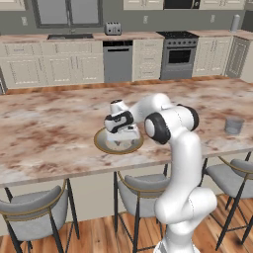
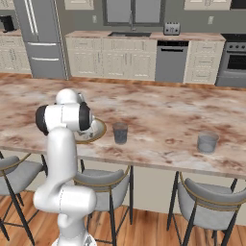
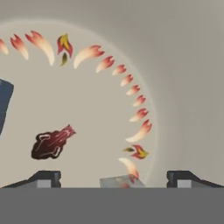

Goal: There are four ice cubes in the ice bowl. Place two ice cubes in each glass of water.

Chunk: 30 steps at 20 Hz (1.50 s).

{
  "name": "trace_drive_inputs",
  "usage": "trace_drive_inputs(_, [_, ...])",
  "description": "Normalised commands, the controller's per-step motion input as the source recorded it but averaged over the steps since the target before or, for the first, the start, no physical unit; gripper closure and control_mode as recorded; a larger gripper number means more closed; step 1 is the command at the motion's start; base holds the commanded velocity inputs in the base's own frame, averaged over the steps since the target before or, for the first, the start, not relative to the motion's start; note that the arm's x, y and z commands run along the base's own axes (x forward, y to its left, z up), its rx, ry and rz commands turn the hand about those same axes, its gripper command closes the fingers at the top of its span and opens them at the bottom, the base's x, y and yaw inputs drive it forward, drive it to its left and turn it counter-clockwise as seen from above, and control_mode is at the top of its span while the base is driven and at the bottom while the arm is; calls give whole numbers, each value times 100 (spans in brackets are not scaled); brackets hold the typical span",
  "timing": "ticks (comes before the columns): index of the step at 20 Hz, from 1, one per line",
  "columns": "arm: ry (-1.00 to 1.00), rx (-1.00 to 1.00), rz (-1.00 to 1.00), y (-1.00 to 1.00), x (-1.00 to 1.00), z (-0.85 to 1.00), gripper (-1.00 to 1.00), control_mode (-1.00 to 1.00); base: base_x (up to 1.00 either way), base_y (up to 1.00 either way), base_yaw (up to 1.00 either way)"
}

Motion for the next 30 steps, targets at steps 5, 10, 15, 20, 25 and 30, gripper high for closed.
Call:
trace_drive_inputs(5, [0, -3, 4, 0, 15, -14, -100, -100, 0, 0, 0])
trace_drive_inputs(10, [0, -2, 5, 0, 0, -26, -100, -100, 0, 0, 0])
trace_drive_inputs(15, [0, 0, 5, -7, -8, -24, -100, -100, 0, 0, 0])
trace_drive_inputs(20, [0, 0, 4, -10, -31, -10, -100, -100, 0, 0, 0])
trace_drive_inputs(25, [0, 0, 1, 0, -36, -4, -100, -100, 0, 0, 0])
trace_drive_inputs(30, [0, 0, 1, 0, -3, -1, -100, -100, 0, 0, 0])
